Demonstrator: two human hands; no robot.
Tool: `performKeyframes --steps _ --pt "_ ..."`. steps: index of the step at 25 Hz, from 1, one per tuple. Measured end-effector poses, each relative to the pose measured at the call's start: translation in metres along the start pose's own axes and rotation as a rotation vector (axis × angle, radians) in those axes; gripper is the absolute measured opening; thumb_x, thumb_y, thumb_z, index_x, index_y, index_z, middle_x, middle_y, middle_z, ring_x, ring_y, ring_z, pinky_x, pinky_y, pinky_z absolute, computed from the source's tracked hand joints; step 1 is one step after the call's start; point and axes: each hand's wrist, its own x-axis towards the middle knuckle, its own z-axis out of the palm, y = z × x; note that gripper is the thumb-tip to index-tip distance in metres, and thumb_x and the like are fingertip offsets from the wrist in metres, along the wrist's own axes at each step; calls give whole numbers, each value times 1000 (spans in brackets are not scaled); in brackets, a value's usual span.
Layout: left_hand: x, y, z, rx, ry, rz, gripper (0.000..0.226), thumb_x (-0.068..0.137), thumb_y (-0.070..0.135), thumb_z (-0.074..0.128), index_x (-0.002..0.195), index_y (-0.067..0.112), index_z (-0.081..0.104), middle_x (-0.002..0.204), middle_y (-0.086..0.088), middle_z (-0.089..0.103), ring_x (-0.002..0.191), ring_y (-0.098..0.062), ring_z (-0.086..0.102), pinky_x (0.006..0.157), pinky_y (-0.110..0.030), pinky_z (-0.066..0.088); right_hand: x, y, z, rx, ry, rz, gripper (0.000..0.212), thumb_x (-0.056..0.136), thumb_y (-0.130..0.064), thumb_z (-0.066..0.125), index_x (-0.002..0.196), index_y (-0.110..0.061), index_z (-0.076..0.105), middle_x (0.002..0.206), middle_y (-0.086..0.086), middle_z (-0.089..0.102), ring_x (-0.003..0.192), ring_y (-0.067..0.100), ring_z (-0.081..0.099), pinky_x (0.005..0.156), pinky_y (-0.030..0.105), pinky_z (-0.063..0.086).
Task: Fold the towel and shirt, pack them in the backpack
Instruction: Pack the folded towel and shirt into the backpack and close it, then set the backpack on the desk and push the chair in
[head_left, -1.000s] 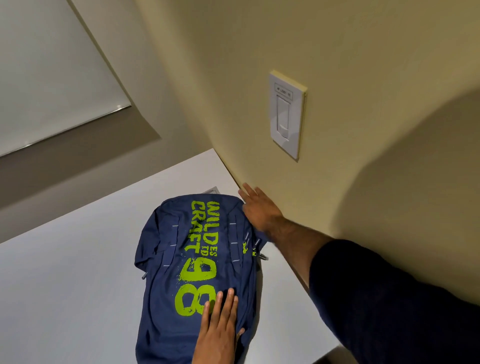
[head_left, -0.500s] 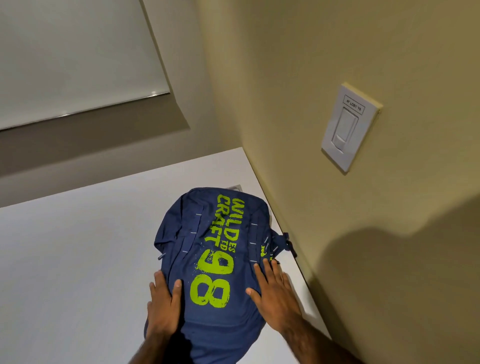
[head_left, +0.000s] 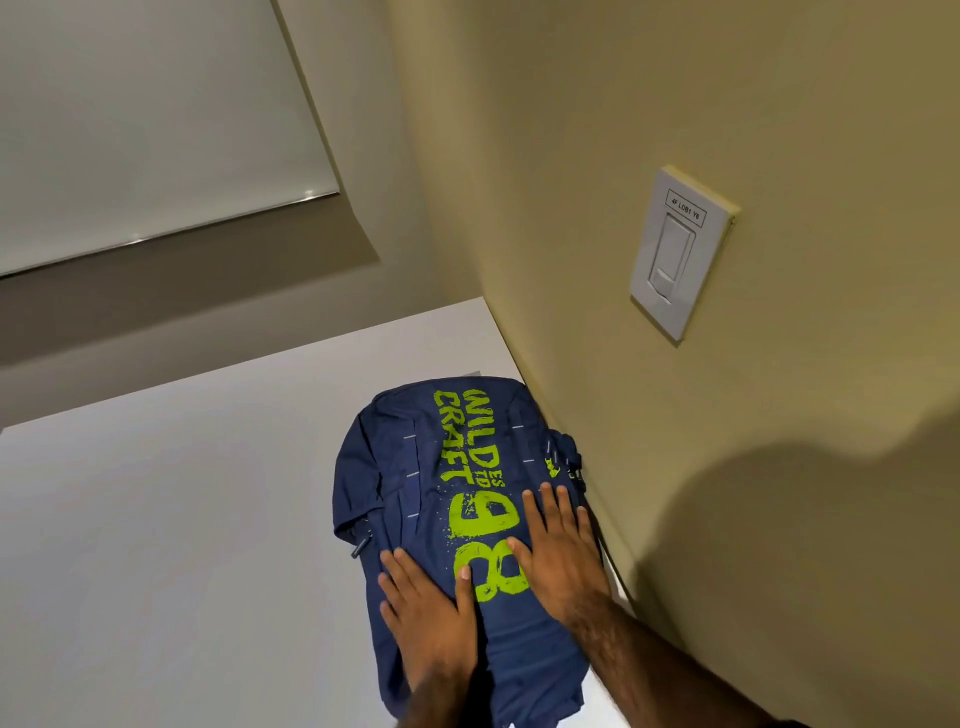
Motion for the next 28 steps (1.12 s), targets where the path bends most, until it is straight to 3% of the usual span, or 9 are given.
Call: performKeyframes --steps 3,7,11,14,16,20,22,24,28 --pt "8 13 5 343 -11 274 73 103 55 21 164 18 6 172 -4 2 158 -27 8 126 -42 -8 -10 -9 2 30 -105 -123 107 76 -75 -29 162 -21 4 166 2 -6 153 24 -9 119 50 -5" --pt "25 -12 -6 631 -71 484 69 105 57 21 159 15 32 167 -6 26 154 -25 18 120 -48 7 -24 -14 -1 62 -163 -86 88 99 -67 -3 146 -18 52 150 9 52 136 32 53 118 51 23" --pt "22 -4 -42 673 -20 440 76 104 64 17 158 13 33 166 -8 28 154 -25 16 121 -47 6 -37 -24 -10 103 -89 -113 77 93 -66 28 145 -16 54 146 13 56 134 34 54 116 49 6" --pt "19 0 -77 700 53 470 77 104 65 20 159 13 31 168 -8 24 155 -25 15 120 -49 11 -38 -47 -33 75 -64 -141 82 96 -68 24 147 -9 51 147 14 55 138 34 50 117 46 4" --pt "22 -1 -103 696 148 469 77 103 64 21 158 12 33 168 -8 24 155 -25 17 120 -48 12 -33 -66 -47 87 -36 -148 90 98 -71 13 149 -3 42 147 16 54 143 34 42 118 44 5" --pt "21 -11 -151 706 194 446 78 101 67 29 155 11 41 167 -8 27 156 -26 11 122 -47 8 -24 -95 -61 86 125 -226 93 95 -76 11 147 -3 34 162 12 32 156 25 -6 120 44 6" --pt "27 -12 -154 733 211 442 81 99 68 33 157 12 37 168 -8 21 157 -25 5 122 -47 5 -20 -93 -57 105 113 -240 93 94 -77 13 148 -4 33 165 10 16 156 24 -10 120 44 4" --pt "7 -39 -207 719 265 406 82 100 69 32 158 11 31 168 -8 19 156 -26 9 120 -48 7 -51 -142 -86 41 251 -320 94 95 -78 15 150 -4 31 165 11 20 157 26 -3 120 43 4" --pt "20 -18 -247 681 202 418 78 103 67 25 157 12 36 165 -9 31 152 -31 28 114 -49 19 -45 -163 -131 26 221 -219 94 96 -78 16 151 -4 38 156 15 43 147 32 36 117 40 4"
